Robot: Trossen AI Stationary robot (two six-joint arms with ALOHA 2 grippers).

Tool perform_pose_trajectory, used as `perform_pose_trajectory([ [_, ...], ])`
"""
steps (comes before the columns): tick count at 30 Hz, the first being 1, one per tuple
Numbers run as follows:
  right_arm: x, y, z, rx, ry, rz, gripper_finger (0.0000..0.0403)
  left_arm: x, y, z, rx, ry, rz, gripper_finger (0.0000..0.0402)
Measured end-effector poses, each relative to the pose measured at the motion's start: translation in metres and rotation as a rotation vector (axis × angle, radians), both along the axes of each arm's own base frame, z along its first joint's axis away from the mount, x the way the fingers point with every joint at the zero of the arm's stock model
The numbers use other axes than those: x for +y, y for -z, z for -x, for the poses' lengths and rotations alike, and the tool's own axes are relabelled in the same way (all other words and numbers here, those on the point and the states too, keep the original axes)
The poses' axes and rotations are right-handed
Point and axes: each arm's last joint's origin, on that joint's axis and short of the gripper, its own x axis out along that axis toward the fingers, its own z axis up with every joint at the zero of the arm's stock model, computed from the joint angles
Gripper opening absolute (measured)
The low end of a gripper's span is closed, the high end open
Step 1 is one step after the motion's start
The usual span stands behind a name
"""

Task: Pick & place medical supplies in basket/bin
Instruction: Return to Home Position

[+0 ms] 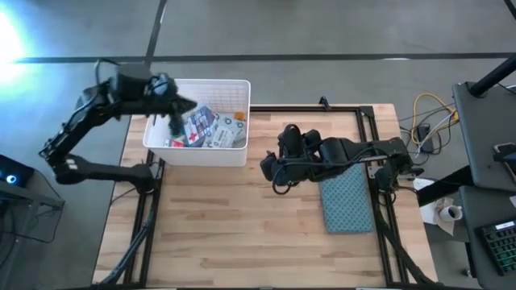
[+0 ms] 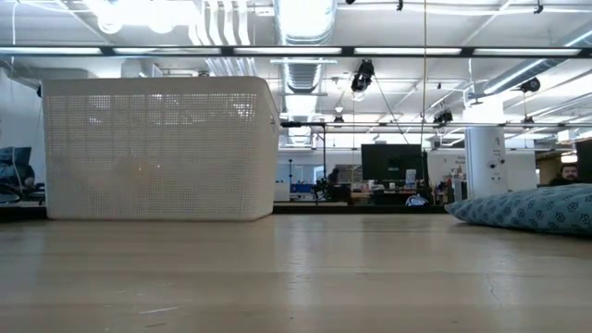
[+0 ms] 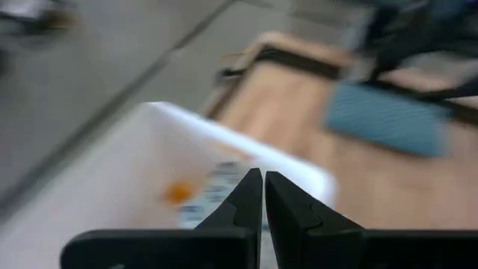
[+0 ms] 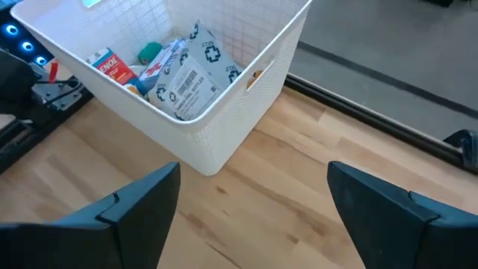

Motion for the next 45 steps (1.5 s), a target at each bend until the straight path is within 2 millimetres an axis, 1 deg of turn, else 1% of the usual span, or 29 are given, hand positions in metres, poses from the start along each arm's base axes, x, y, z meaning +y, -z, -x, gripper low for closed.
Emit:
perform_pose_trajectory([
  [4, -0.002, 0.0, -0.001, 0.02, -0.023, 0.02, 0.0324, -0.016, 0.005, 0.013, -0.11, 0.148, 0.115, 0.0002],
  [8, -0.001, -0.002, 0.001, 0.06, -0.081, 0.031, 0.0314, -0.025, 0.022, 0.023, -0.163, 0.179, 0.147, 0.0002],
  [11, 0.007, -0.002, 0.004, 0.1, -0.156, 0.042, 0.0303, -0.029, 0.043, 0.031, -0.229, 0.166, 0.158, 0.0002],
  [12, 0.011, -0.001, 0.005, 0.11, -0.174, 0.046, 0.03, -0.031, 0.053, 0.034, -0.256, 0.16, 0.174, 0.0002],
  [16, 0.026, 0.014, 0.009, 0.141, -0.187, 0.03, 0.0284, -0.037, 0.094, 0.043, -0.381, 0.166, 0.261, 0.0002],
  [19, 0.032, 0.024, 0.022, 0.13, -0.141, 0.008, 0.0272, -0.041, 0.12, 0.049, -0.492, 0.176, 0.298, 0.0002],
  [20, 0.033, 0.026, 0.028, 0.113, -0.123, 0.007, 0.0267, -0.042, 0.126, 0.051, -0.531, 0.178, 0.302, 0.0002],
  [22, 0.037, 0.031, 0.043, 0.072, -0.085, 0.002, 0.0258, -0.045, 0.136, 0.055, -0.597, 0.188, 0.293, 0.0001],
  [24, 0.039, 0.036, 0.06, 0.005, -0.049, -0.011, 0.0248, -0.048, 0.141, 0.061, -0.627, 0.197, 0.276, 0.0001],
  [27, 0.039, 0.042, 0.086, -0.089, -0.016, -0.035, 0.0232, -0.051, 0.154, 0.065, -0.558, 0.204, 0.268, 0.0],
  [29, 0.038, 0.047, 0.097, -0.137, -0.024, -0.057, 0.0223, -0.053, 0.158, 0.068, -0.487, 0.225, 0.264, 0.0],
  [31, 0.038, 0.053, 0.097, -0.195, -0.039, -0.077, 0.0216, -0.057, 0.162, 0.072, -0.385, 0.267, 0.265, 0.0],
  [33, 0.039, 0.061, 0.094, -0.206, -0.08, -0.059, 0.021, -0.059, 0.164, 0.073, -0.304, 0.328, 0.276, 0.0],
  [36, 0.036, 0.069, 0.095, -0.217, -0.079, -0.025, 0.0203, -0.062, 0.159, 0.072, -0.299, 0.463, 0.311, 0.0],
  [39, 0.029, 0.076, 0.096, -0.223, -0.026, -0.049, 0.0197, -0.067, 0.156, 0.073, -0.314, 0.606, 0.36, 0.0],
  [41, 0.026, 0.08, 0.096, -0.234, 0.008, -0.065, 0.0195, -0.068, 0.157, 0.074, -0.302, 0.646, 0.354, 0.0],
  [45, 0.024, 0.08, 0.096, -0.269, 0.048, -0.097, 0.0194, -0.069, 0.166, 0.077, -0.227, 0.687, 0.294, 0.0],
])
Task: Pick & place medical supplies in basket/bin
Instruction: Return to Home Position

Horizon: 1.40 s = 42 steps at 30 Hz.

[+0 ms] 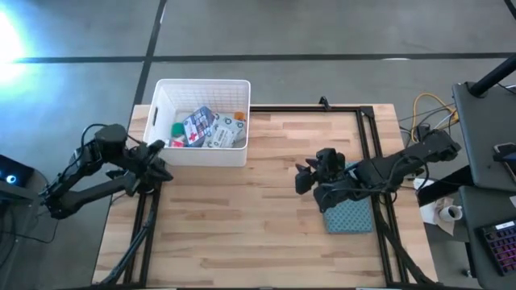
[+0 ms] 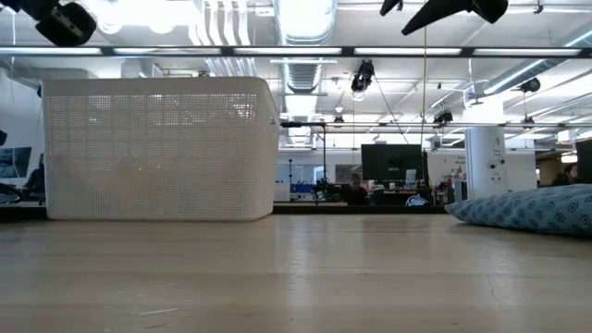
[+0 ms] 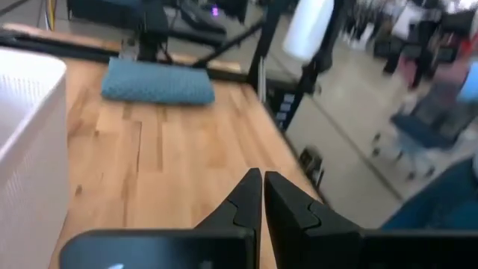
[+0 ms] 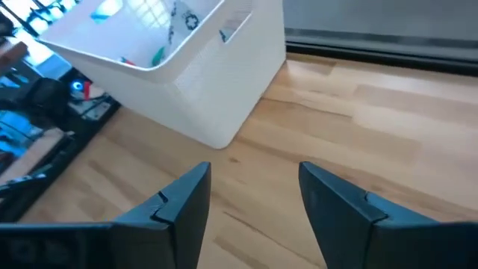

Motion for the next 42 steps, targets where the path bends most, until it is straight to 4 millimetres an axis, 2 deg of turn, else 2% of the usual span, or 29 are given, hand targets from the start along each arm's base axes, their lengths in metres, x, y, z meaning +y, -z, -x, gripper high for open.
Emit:
perform_pose_trajectory([
  [5, 0.001, -0.01, -0.002, -0.039, 0.003, -0.019, 0.0194, -0.005, 0.007, 0.003, 0.039, 0.088, -0.044, 0.0],
  [9, 0.001, -0.018, -0.003, -0.076, 0.015, -0.04, 0.0194, -0.014, 0.008, 0.013, 0.004, 0.216, -0.121, 0.0],
  [13, 0.001, -0.023, -0.003, -0.109, 0.024, -0.059, 0.0194, -0.017, 0.012, 0.021, 0.027, 0.262, -0.191, 0.0],
  [18, 0.001, -0.023, -0.003, -0.116, 0.031, -0.067, 0.0194, -0.016, 0.01, 0.026, 0.017, 0.211, -0.241, 0.0],
  [22, 0.0, -0.021, -0.002, -0.107, 0.048, -0.075, 0.0194, -0.013, 0.005, 0.026, -0.031, 0.06, -0.197, 0.0],
  [27, 0.003, -0.021, -0.009, -0.133, 0.032, -0.005, 0.0194, -0.012, 0.0, 0.04, -0.29, -0.06, -0.114, 0.0],
  [29, 0.001, -0.019, -0.013, -0.143, 0.026, 0.004, 0.0194, -0.009, 0.005, 0.033, -0.317, -0.144, -0.095, 0.0],
  [31, -0.001, -0.013, -0.016, -0.14, 0.015, 0.01, 0.0194, -0.008, 0.018, 0.027, -0.228, -0.184, -0.083, 0.0],
  [33, -0.002, -0.007, -0.02, -0.15, 0.001, 0.022, 0.0194, -0.007, 0.015, 0.014, -0.311, -0.182, -0.068, 0.0],
  [38, -0.008, -0.004, -0.03, -0.236, -0.048, 0.086, 0.0194, -0.004, 0.024, -0.019, -0.524, -0.209, 0.004, 0.0],
  [42, -0.014, 0.003, -0.034, -0.294, -0.143, 0.145, 0.0194, -0.001, 0.048, -0.035, -0.522, -0.276, 0.088, 0.0],
])
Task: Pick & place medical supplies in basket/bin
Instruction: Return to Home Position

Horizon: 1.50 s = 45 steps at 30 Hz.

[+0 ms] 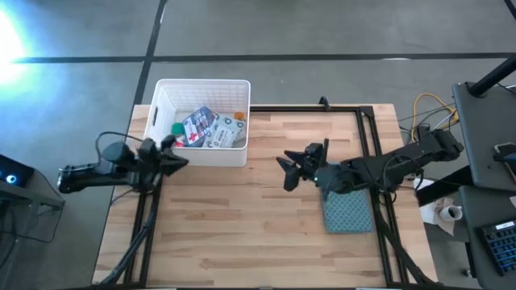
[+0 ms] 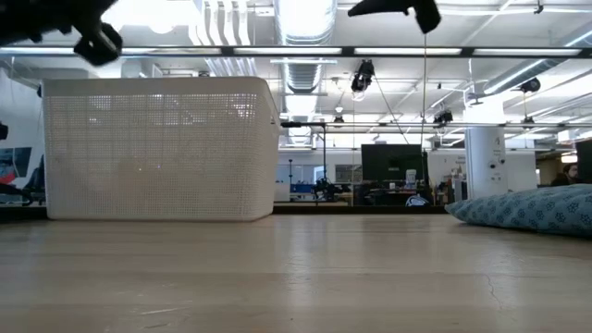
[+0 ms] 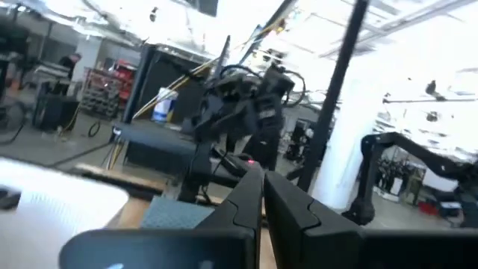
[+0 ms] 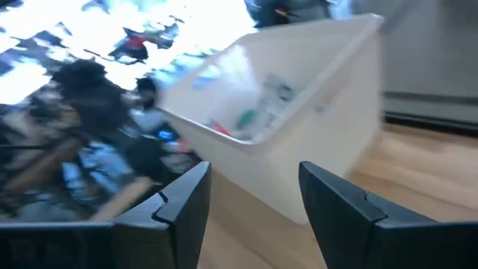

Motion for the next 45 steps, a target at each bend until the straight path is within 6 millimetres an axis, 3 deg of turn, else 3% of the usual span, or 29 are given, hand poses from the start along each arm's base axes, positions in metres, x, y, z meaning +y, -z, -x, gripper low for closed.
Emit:
perform_pose_trajectory([
  [4, -0.013, 0.007, 0.002, -0.131, -0.157, 0.029, 0.0194, 0.001, 0.022, -0.011, 0.05, -0.008, 0.039, 0.0],
  [8, -0.036, 0.022, 0.015, -0.192, -0.325, 0.046, 0.0194, 0.002, 0.032, -0.013, 0.059, -0.018, 0.039, 0.0],
  [15, -0.054, 0.034, 0.079, -0.248, -0.279, 0.067, 0.0194, 0.001, 0.032, -0.011, 0.062, -0.006, 0.022, 0.0],
  [19, -0.062, 0.054, 0.115, -0.302, -0.238, 0.04, 0.0194, 0.001, 0.032, -0.011, 0.065, -0.005, 0.01, 0.0],
  [22, -0.064, 0.071, 0.131, -0.331, -0.263, -0.011, 0.0194, 0.001, 0.032, -0.011, 0.061, -0.009, 0.039, 0.0],
  [26, -0.063, 0.089, 0.139, -0.324, -0.312, -0.038, 0.0194, 0.002, 0.032, -0.01, 0.06, -0.023, 0.039, 0.0],
  [39, -0.073, 0.153, 0.169, -0.349, -0.236, -0.046, 0.0194, 0.002, 0.035, -0.013, 0.077, -0.033, 0.022, 0.0],
  [45, -0.075, 0.159, 0.176, -0.279, -0.198, -0.044, 0.0194, 0.002, 0.041, -0.014, 0.092, -0.034, -0.013, 0.0],
])
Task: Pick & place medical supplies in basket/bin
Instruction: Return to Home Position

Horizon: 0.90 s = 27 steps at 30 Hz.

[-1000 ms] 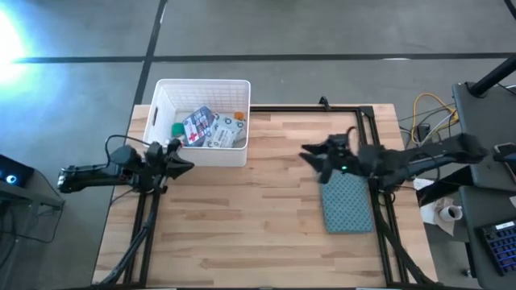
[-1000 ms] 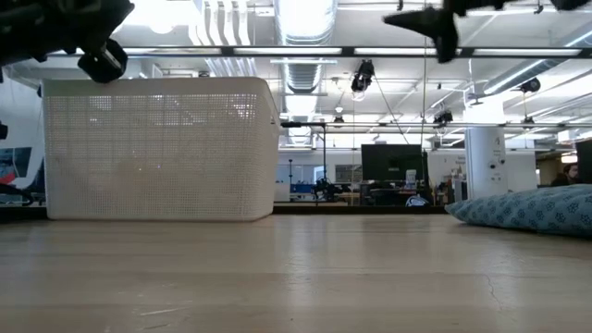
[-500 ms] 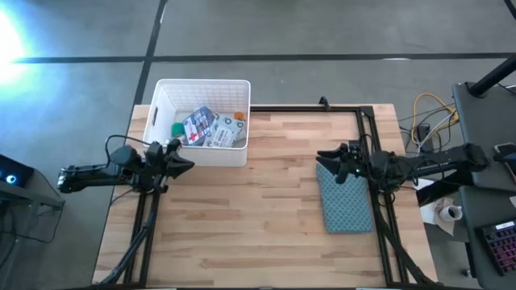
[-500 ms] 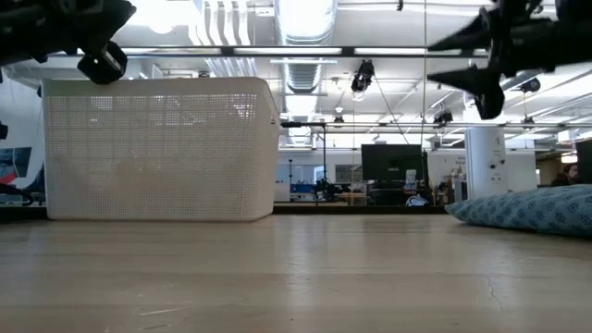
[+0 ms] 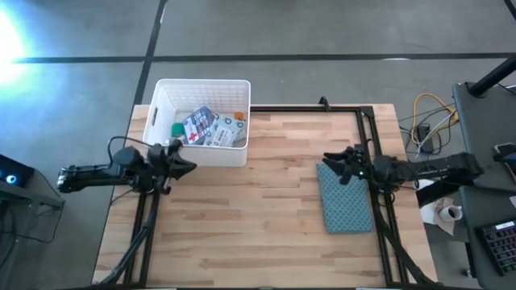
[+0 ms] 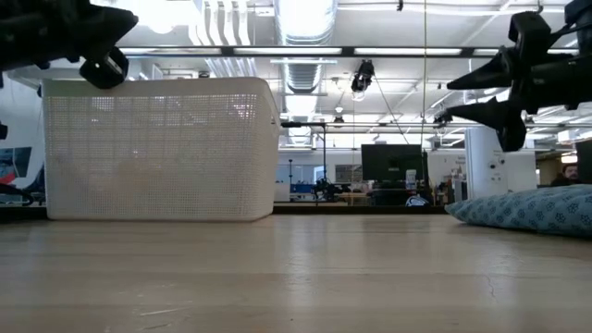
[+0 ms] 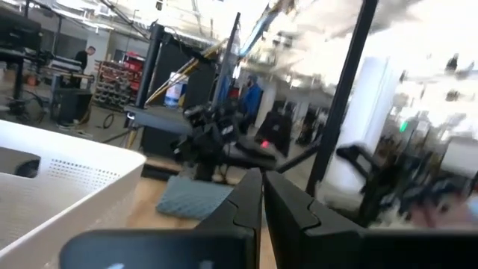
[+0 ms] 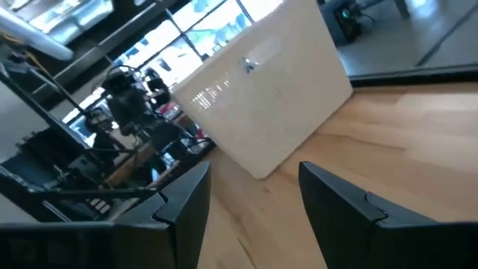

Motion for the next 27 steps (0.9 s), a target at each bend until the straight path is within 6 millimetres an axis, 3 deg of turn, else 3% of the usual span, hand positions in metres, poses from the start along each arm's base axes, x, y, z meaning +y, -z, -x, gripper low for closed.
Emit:
perform_pose_trajectory([
  [6, 0.0, 0.007, 0.004, 0.087, -0.003, 0.041, 0.0194, 0.0, 0.004, -0.001, 0.03, -0.024, -0.205, 0.0],
  [15, 0.0, 0.014, 0.003, 0.157, -0.004, 0.025, 0.0194, 0.0, 0.005, -0.003, 0.034, -0.029, -0.232, 0.0],
  [21, 0.0, 0.015, 0.003, 0.168, -0.004, 0.019, 0.0194, -0.006, 0.028, 0.002, -0.017, 0.02, -0.251, 0.0],
  [24, 0.0, 0.015, 0.003, 0.173, -0.004, 0.019, 0.0194, -0.009, 0.04, 0.002, 0.089, 0.065, -0.24, 0.0],
  [27, 0.0, 0.016, 0.002, 0.175, -0.001, 0.019, 0.0194, -0.012, 0.041, 0.002, 0.088, 0.101, -0.24, 0.0],
])
